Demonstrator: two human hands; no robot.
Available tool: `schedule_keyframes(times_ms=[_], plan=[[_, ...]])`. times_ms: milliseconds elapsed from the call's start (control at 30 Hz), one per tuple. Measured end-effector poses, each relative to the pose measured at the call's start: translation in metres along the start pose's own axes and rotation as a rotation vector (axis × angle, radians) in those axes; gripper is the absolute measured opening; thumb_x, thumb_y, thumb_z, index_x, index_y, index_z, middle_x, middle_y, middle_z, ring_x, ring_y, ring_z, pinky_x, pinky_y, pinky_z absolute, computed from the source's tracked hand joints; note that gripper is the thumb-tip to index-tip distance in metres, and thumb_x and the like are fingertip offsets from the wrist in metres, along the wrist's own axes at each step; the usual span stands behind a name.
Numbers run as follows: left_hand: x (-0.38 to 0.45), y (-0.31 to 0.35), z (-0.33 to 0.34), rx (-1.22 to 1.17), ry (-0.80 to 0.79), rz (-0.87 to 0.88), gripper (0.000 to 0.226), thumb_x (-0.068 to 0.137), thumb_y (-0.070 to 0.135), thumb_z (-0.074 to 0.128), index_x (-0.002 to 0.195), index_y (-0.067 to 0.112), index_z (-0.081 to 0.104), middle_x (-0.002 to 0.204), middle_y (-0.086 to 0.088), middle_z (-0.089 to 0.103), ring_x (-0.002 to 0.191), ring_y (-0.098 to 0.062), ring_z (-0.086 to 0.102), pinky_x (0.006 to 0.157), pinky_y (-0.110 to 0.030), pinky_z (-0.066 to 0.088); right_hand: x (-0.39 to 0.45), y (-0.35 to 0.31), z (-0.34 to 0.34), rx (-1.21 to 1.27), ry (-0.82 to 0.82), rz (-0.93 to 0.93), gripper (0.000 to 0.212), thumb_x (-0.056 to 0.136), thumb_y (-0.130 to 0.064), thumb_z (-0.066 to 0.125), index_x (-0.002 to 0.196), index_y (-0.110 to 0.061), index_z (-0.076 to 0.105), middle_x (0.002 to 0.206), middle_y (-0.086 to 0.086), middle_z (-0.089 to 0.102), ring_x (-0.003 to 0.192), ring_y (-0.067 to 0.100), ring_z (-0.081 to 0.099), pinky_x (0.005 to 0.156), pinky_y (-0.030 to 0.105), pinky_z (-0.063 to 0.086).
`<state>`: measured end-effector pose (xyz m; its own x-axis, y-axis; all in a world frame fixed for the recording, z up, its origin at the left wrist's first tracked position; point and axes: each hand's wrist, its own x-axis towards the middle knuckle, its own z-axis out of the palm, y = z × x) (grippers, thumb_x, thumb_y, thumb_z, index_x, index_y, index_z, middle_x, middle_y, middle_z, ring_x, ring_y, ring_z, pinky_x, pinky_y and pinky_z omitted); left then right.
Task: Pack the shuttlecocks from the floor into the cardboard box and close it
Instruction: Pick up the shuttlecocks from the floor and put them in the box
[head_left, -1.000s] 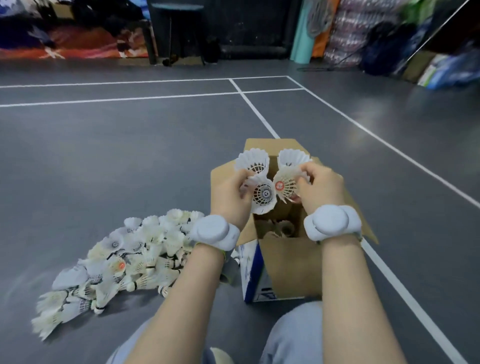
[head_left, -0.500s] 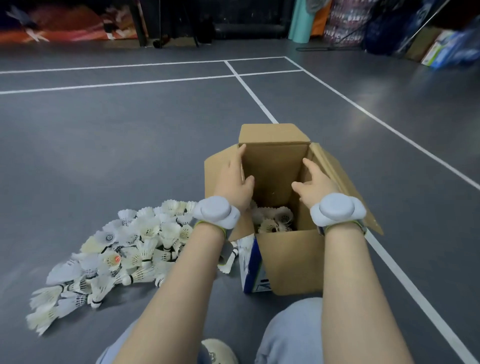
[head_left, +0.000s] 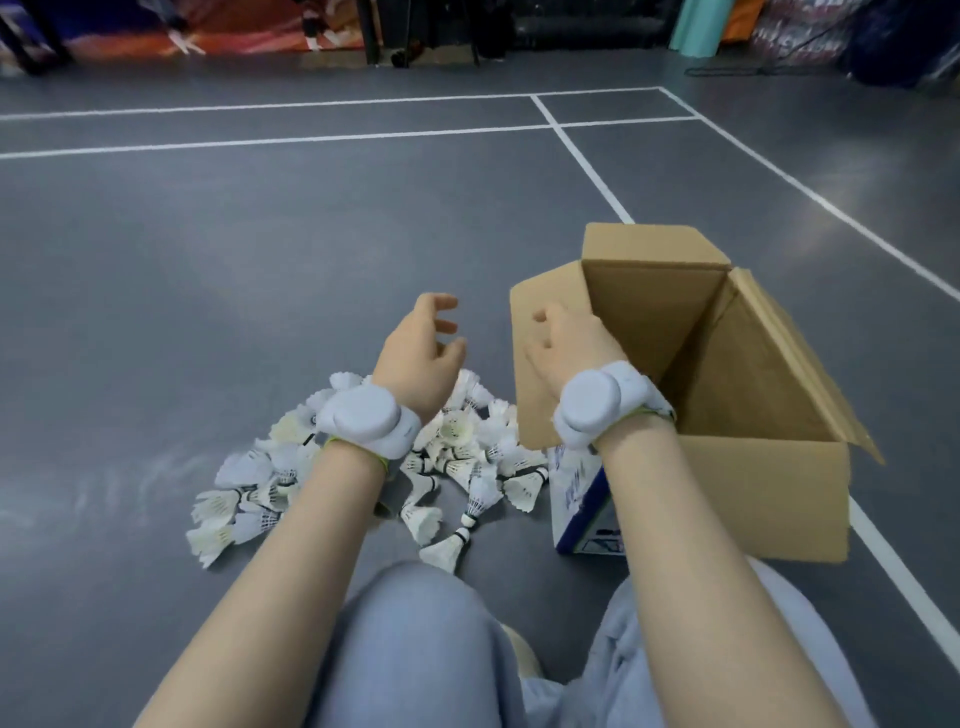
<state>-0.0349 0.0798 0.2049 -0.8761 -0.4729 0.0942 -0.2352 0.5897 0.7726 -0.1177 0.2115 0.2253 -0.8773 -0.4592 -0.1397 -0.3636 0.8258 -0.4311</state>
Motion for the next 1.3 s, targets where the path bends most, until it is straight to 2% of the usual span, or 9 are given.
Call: schedule_keyframes(times_ms=[233,333,433,533,633,800,967,1167,1300], plan=[[-0.037,-0.136,-0.023,0.095,0.037,-0.314,0.031,0.093,0.011,0.046,0.124,0.01,0.048,0.121,-0.008,0.058,0.087,-0.02,0.056,0.076,-0.027,0.041,0.01,-0.04,0.126,0.29,-0.469,-0.009,0.03,0.093,-0.017,0.049,0.118,-0.004,0.06,0.098,0.013,0.067,0.078,0.022,0.055,0.057,0.025,0.041],[-0.053,-0.182,-0.011,0.129,-0.015,-0.392,0.029,0.091,0.01,0.048,0.12,0.009,0.051,0.118,-0.01,0.06,0.097,-0.025,0.059,0.08,-0.027,0.043,0.014,-0.025,0.175,0.211,-0.559,0.045,0.034,0.092,-0.014,0.051,0.117,0.008,0.06,0.103,0.027,0.066,0.078,0.02,0.049,0.064,0.03,0.046],[-0.07,-0.23,0.008,0.134,-0.078,-0.507,0.029,0.09,0.007,0.049,0.119,0.006,0.052,0.117,-0.013,0.06,0.103,-0.029,0.059,0.084,-0.03,0.044,0.014,-0.003,0.23,0.275,-0.643,0.152,0.036,0.091,-0.014,0.056,0.119,0.009,0.058,0.083,0.019,0.061,0.064,0.015,0.047,0.047,0.015,0.041],[-0.08,-0.272,0.029,0.162,-0.132,-0.616,0.032,0.089,0.006,0.048,0.12,0.005,0.052,0.121,-0.014,0.058,0.105,-0.03,0.058,0.084,-0.027,0.041,0.015,0.017,0.29,0.244,-0.706,0.17,0.041,0.085,-0.023,0.067,0.121,-0.004,0.059,0.097,0.006,0.063,0.084,0.017,0.056,0.074,0.02,0.049],[-0.085,-0.3,0.054,0.227,-0.224,-0.647,0.036,0.088,0.005,0.047,0.124,0.005,0.049,0.128,-0.016,0.051,0.11,-0.032,0.054,0.091,-0.032,0.04,0.012,0.036,0.338,0.025,-0.703,0.161,0.056,0.074,-0.034,0.076,0.122,-0.016,0.055,0.125,0.008,0.058,0.116,0.025,0.053,0.101,0.036,0.044],[-0.057,-0.306,0.079,0.313,-0.227,-0.532,0.036,0.086,-0.001,0.044,0.12,0.005,0.054,0.128,-0.017,0.052,0.116,-0.034,0.048,0.098,-0.037,0.038,0.014,0.046,0.373,-0.119,-0.556,0.139,0.062,0.067,-0.035,0.079,0.12,-0.023,0.049,0.133,0.008,0.04,0.129,0.028,0.035,0.102,0.037,0.035],[-0.016,-0.299,0.104,0.239,-0.225,-0.431,0.035,0.086,-0.005,0.041,0.108,0.006,0.065,0.116,-0.009,0.065,0.106,-0.025,0.059,0.082,-0.022,0.041,0.034,0.058,0.376,-0.084,-0.492,0.112,0.045,0.08,-0.009,0.057,0.123,-0.018,0.049,0.127,0.009,0.052,0.123,0.03,0.042,0.098,0.037,0.04],[0.024,-0.314,0.121,0.552,-0.583,-0.475,0.063,0.079,-0.001,0.049,0.135,0.026,0.043,0.142,-0.007,0.041,0.132,-0.034,0.035,0.11,-0.043,0.032,0.055,0.064,0.362,0.217,-0.412,0.315,0.032,0.084,-0.004,0.044,0.111,-0.016,0.055,0.11,0.01,0.064,0.097,0.031,0.06,0.079,0.034,0.051],[0.022,-0.31,0.125,0.541,-0.518,-0.495,0.081,0.073,-0.007,0.055,0.14,0.031,0.034,0.144,-0.008,0.026,0.128,-0.038,0.032,0.104,-0.046,0.038,0.055,0.065,0.368,0.42,-0.343,0.389,0.05,0.082,0.003,0.05,0.128,-0.015,0.041,0.089,0.004,0.054,0.09,0.028,0.057,0.081,0.035,0.049]])
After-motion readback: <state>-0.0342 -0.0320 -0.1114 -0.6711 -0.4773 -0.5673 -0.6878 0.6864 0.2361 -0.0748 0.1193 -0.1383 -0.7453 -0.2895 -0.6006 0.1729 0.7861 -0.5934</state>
